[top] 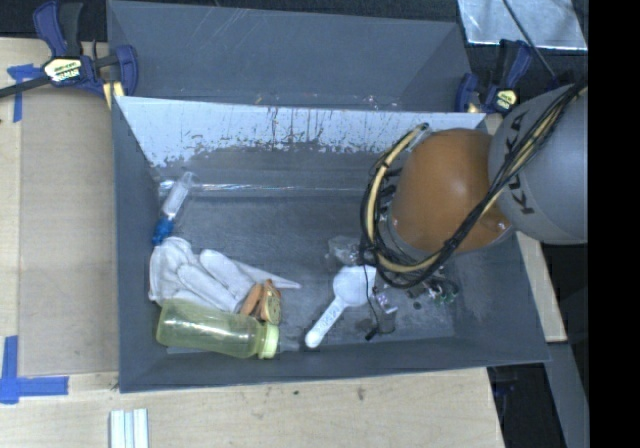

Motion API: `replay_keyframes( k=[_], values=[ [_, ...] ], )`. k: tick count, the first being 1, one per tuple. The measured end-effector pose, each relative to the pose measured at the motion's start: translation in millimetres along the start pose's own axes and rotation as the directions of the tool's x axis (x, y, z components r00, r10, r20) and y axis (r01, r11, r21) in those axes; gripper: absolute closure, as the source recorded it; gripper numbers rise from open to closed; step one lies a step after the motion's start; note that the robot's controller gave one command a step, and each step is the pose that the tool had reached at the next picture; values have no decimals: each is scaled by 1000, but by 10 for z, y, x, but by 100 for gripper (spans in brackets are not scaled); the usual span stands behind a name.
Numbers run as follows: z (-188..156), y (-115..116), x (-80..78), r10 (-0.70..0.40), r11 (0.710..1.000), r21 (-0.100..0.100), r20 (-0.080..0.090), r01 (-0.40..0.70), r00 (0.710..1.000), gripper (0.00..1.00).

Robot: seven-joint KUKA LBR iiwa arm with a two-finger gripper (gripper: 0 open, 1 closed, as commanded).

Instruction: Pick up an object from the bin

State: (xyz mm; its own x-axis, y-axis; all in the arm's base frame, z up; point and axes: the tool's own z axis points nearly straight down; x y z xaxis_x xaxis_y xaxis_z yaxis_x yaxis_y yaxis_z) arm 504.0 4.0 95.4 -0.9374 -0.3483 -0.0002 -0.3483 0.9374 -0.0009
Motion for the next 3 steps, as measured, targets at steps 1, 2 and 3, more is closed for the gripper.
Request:
replay_keyframes(
  k=[1, 2, 3],
  values=[
    [248, -106, -251, -220, 975, 1, 5, 220, 975, 100],
    [248, -106, -252, -220, 976, 1, 5, 220, 976, 100],
    [-1048, -192, -214, -220, 976, 0, 4, 220, 976, 100]
  ],
)
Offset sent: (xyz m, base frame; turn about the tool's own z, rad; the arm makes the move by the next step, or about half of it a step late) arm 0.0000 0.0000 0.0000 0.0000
